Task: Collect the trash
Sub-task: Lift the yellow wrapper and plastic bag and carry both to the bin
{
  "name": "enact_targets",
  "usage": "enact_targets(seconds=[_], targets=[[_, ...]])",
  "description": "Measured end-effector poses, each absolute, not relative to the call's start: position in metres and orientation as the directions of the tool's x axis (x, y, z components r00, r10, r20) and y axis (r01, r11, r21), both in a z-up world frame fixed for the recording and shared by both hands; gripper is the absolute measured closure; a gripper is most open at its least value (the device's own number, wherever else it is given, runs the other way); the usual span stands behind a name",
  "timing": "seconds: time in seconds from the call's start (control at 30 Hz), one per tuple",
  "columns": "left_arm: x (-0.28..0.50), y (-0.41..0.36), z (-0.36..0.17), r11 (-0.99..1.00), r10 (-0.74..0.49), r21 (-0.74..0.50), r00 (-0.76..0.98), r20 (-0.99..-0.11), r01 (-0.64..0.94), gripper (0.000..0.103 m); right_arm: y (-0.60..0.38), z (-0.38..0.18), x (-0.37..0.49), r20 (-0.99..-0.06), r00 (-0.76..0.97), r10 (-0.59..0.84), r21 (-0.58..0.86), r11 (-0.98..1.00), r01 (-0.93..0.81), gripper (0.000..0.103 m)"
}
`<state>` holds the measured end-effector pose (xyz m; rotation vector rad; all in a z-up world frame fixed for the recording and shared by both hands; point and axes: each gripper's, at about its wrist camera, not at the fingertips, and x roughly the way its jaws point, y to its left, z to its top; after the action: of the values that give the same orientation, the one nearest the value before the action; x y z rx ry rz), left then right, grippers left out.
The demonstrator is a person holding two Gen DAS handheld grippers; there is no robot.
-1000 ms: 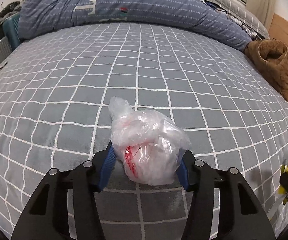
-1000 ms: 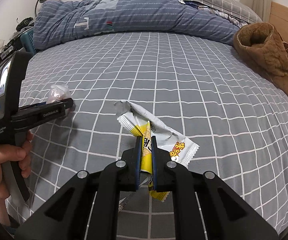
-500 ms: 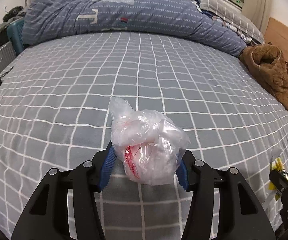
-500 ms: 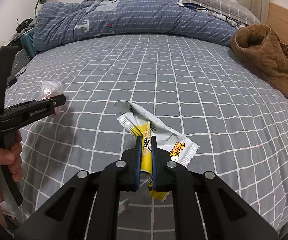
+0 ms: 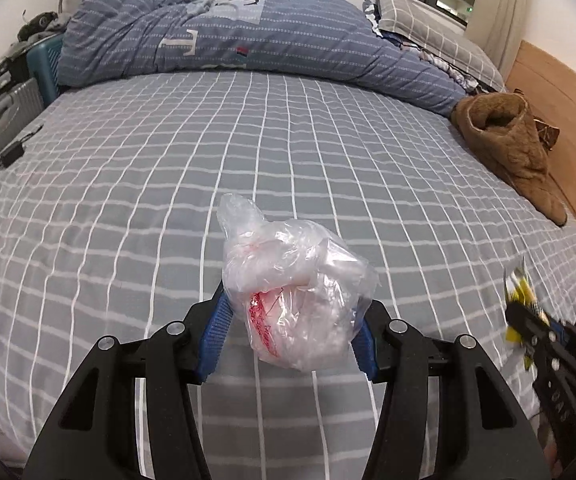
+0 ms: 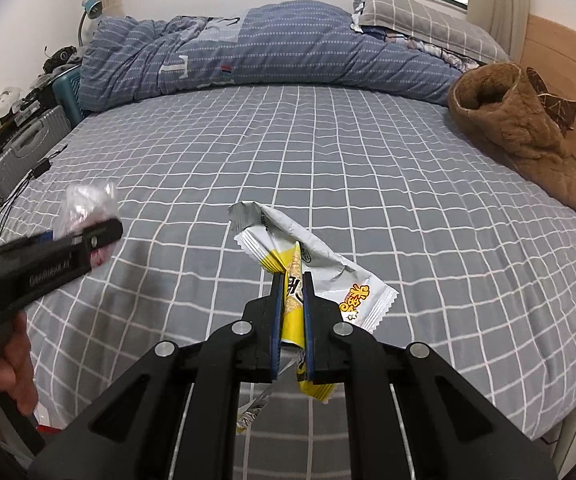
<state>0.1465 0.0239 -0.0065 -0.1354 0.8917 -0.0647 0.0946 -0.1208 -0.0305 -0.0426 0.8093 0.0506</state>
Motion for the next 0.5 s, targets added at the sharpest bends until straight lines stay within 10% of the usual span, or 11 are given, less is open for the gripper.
enact_targets(seconds=[0.5], targets=[[0.055, 0.024, 0.021, 0.991, -0.098, -0.136, 0.617, -0.781, -0.015, 0.051, -0.110, -0.006, 0.014, -0.721, 0.692, 0.036, -0.026, 0.997, -0.079, 0.095]])
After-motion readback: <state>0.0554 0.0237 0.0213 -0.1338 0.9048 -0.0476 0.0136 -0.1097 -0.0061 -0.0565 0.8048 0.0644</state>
